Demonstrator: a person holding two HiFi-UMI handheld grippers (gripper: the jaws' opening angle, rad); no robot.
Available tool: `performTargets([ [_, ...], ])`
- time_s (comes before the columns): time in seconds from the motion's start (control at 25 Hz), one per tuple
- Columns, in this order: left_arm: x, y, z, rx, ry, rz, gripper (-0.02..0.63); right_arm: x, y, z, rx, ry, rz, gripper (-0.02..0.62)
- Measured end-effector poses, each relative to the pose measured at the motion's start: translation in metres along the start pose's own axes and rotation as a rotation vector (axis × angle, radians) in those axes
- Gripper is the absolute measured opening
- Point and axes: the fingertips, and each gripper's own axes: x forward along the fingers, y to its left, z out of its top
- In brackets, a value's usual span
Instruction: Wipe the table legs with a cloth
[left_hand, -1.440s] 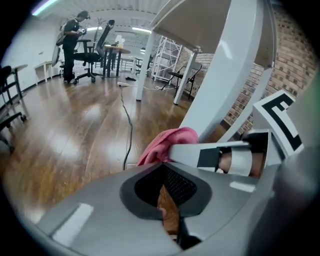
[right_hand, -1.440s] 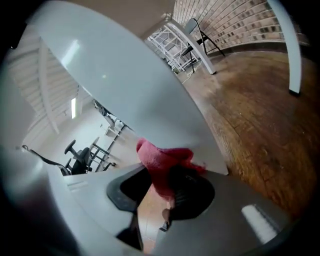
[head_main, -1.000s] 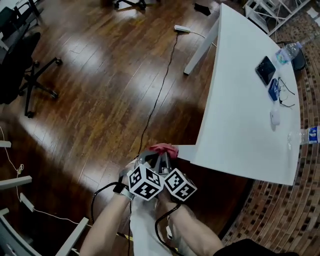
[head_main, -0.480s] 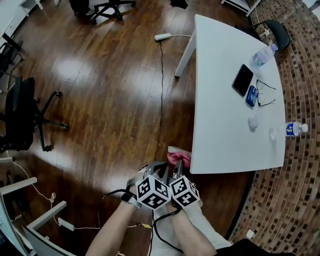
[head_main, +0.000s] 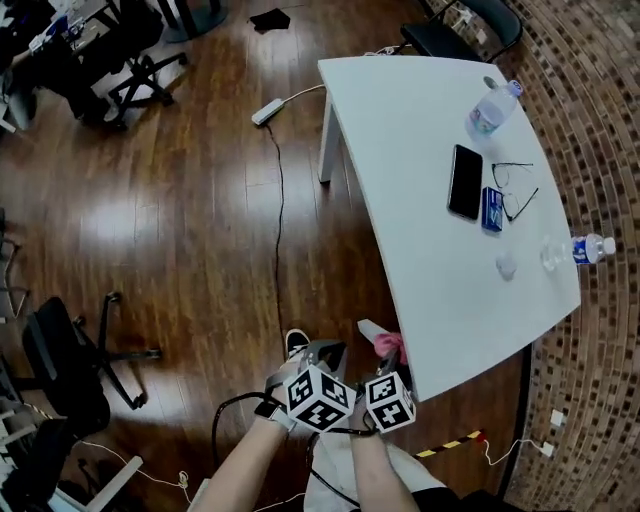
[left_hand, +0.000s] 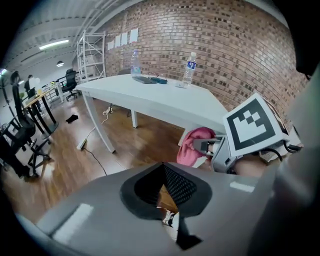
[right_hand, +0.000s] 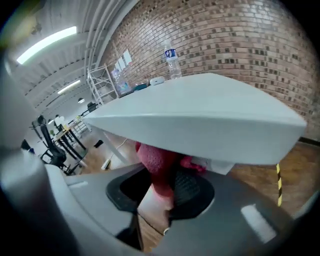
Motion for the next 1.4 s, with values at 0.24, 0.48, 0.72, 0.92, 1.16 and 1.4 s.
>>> performTargets([
  [0.24,-0.028,0.111,0.0,-0.024,0.016,-0.03,0.0,0.018,0.064,0.031,0.044,-0.107,-0.143,0.101],
  [0.48,-0.059,0.212,-0.002,0.021,0.046,-0.073,0.0,0.034,0.123,0.053,0.107,-0.162,-0.264,0.101],
  [0.72,-0.068,0.333,0.027,0.056,-0.008,-0.131,0.0,0.084,0.21,0.081,0.066,-0.243,-0.332,0.101],
  [0.92,-0.089,0.434,0.058,0.111,0.005,-0.183,0.0,0.124,0.315,0.122,0.107,-0.31,-0.345,0.101],
  [1.16,-0.09,0.517,0.1,0.213,0.071,-0.262,0.0,0.174,0.435,0.156,0.136,-0.28,-0.288,0.101],
  [1.4,-0.05,0.593,0.178,0.186,0.091,-0.303,0.0,0.227,0.539,0.18,0.201,-0.238,-0.253,0.101],
])
